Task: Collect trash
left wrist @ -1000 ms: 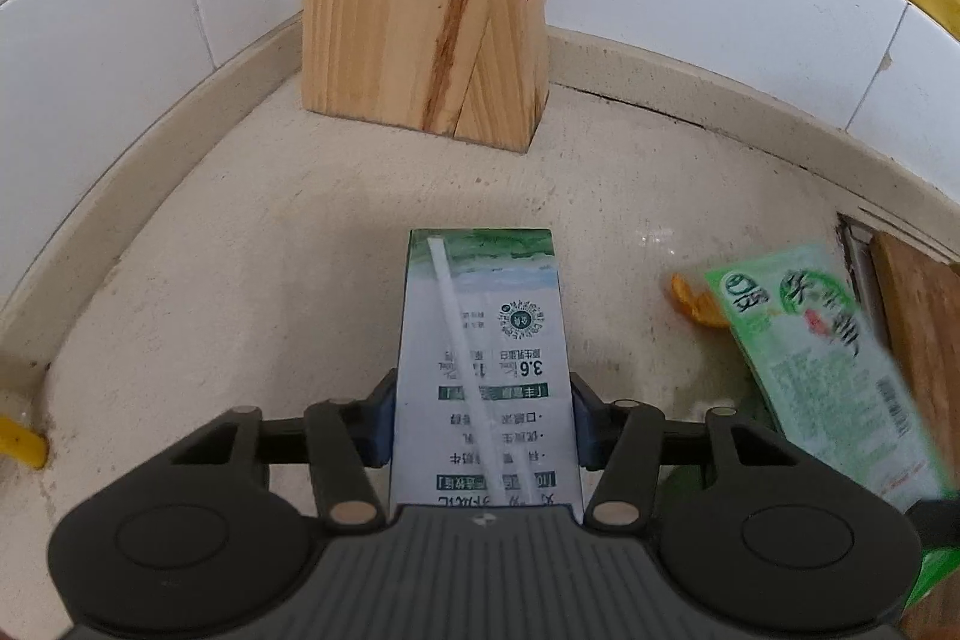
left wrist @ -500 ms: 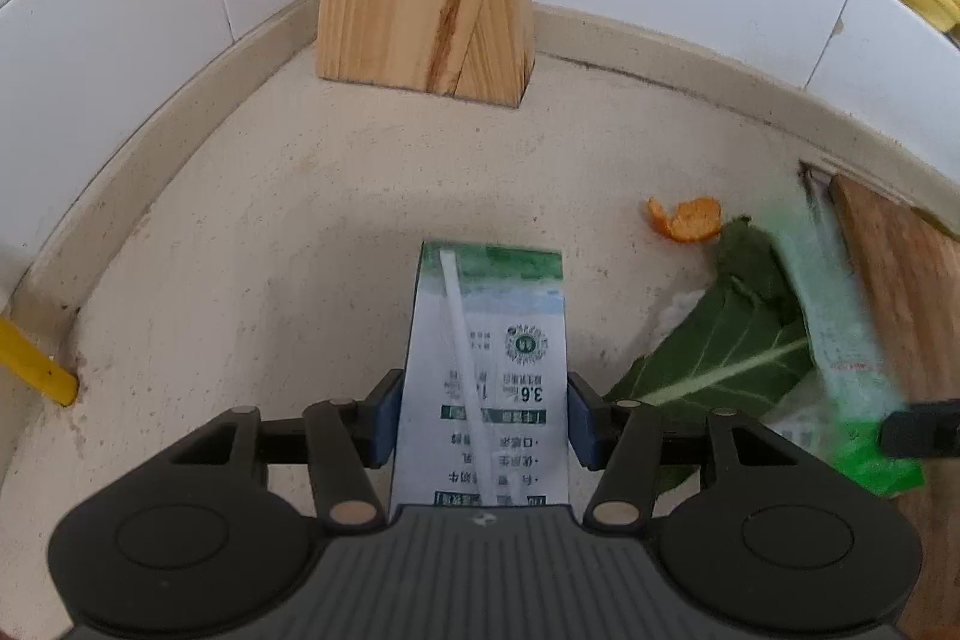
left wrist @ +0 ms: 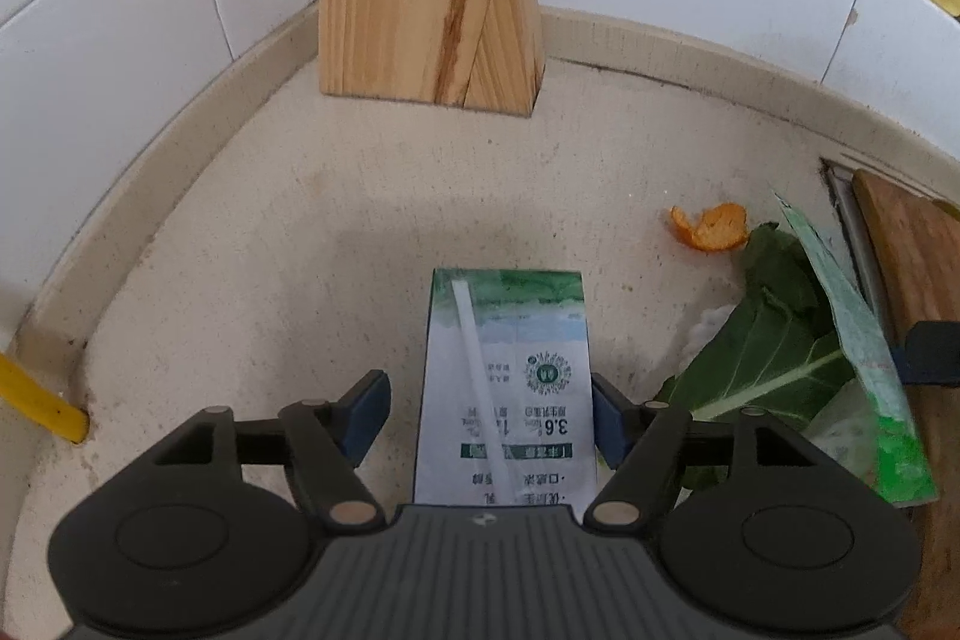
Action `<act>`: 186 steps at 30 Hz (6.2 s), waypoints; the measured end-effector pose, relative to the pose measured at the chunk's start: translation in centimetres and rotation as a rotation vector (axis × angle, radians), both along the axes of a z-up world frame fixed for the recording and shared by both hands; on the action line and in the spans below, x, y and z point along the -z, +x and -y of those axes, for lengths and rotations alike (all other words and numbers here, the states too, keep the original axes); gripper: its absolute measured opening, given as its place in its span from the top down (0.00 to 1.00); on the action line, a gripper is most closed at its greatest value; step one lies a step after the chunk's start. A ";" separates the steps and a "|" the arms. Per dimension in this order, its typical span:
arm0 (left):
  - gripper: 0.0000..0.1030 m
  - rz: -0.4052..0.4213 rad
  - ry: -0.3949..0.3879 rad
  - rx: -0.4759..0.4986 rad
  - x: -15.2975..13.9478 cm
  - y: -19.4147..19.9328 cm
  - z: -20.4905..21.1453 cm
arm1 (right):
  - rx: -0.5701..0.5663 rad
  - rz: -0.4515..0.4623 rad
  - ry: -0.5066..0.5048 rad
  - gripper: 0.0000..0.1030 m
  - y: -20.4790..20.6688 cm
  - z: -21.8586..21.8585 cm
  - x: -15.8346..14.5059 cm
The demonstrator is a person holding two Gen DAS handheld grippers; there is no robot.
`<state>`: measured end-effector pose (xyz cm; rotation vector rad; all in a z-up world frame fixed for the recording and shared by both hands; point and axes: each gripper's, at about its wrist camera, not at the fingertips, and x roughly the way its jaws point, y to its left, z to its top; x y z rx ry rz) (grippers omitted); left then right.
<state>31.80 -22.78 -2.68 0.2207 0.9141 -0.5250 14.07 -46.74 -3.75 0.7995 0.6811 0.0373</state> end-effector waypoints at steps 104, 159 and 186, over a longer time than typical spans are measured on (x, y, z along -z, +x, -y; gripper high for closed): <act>0.52 -0.005 -0.005 0.037 0.1 -3.4 -5.1 | -0.213 -0.126 -0.433 0.15 0.0 -6.8 -3.3; 0.54 0.133 -0.097 -0.078 -5.5 -11.8 -12.6 | -0.236 -0.048 -0.416 0.79 -1.1 -16.5 -5.7; 0.54 0.209 -0.091 -0.191 -6.8 -15.8 -19.7 | -0.325 -0.036 -0.443 0.79 -1.3 -23.6 -6.0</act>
